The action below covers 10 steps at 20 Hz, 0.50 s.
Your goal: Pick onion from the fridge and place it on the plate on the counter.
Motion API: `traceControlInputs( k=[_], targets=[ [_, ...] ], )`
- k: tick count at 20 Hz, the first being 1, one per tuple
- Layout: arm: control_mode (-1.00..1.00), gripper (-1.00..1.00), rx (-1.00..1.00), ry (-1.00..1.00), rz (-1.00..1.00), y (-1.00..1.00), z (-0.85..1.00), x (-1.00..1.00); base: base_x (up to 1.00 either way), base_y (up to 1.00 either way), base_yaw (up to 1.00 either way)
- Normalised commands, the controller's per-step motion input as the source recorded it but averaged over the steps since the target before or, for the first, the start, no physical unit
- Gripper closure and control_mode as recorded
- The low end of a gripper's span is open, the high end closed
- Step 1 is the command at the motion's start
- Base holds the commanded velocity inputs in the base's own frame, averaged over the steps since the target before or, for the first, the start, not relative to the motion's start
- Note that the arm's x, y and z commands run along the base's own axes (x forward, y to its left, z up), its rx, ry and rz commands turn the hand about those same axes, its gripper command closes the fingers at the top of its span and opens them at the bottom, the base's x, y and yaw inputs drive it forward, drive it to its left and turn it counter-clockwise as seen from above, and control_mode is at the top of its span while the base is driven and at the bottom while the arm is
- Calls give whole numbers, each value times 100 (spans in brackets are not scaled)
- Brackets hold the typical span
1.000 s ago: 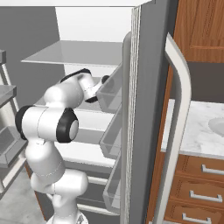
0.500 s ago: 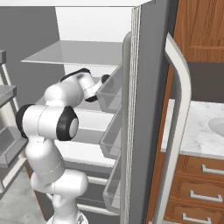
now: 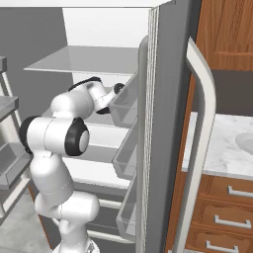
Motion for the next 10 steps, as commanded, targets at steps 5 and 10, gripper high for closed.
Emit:
traceControlInputs(
  k=[5, 10],
  targets=[
    [-100, -100, 0, 1, 0, 8, -9, 7, 0, 0, 0],
    [-100, -100, 0, 2, 0, 4, -7, 5, 0, 0, 0]
  ],
)
